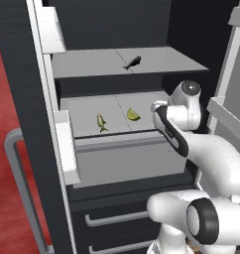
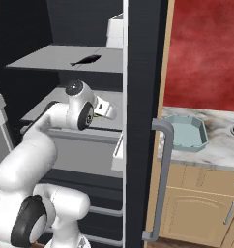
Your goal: Place one lemon wedge and one fish in each tupperware on the nearby counter, to pack two identical lunches.
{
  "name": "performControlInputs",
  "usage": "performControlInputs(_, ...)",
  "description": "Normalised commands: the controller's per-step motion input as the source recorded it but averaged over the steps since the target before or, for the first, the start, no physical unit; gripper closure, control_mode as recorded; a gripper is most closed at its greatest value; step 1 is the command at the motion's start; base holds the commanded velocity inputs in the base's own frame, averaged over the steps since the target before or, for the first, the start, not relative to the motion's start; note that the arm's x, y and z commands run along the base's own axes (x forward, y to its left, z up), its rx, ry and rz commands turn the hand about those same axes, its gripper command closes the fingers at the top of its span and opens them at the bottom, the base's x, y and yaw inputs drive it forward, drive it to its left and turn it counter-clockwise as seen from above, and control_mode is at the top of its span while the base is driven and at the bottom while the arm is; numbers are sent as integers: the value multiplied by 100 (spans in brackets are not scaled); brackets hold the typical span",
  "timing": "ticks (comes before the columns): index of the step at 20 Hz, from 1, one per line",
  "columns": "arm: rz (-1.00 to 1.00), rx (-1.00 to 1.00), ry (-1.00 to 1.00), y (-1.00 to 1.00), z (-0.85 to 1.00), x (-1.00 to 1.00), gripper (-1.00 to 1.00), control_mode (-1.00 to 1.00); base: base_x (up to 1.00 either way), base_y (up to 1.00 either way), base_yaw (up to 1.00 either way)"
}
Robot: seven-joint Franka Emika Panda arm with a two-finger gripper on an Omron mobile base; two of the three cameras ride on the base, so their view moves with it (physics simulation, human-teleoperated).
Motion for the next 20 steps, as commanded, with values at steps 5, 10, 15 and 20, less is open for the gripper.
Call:
performControlInputs(5, 12, 0, 0, 18, 24, -90, 100, -100, 0, 0, 0)
performControlInputs(10, 7, -3, 0, 44, 0, -62, 100, -100, 0, 0, 0)
performControlInputs(15, 1, -3, 0, 31, 0, -45, 100, -100, 0, 0, 0)
performControlInputs(20, 0, -3, 0, 11, 0, -26, 100, 100, -55, 3, 0)
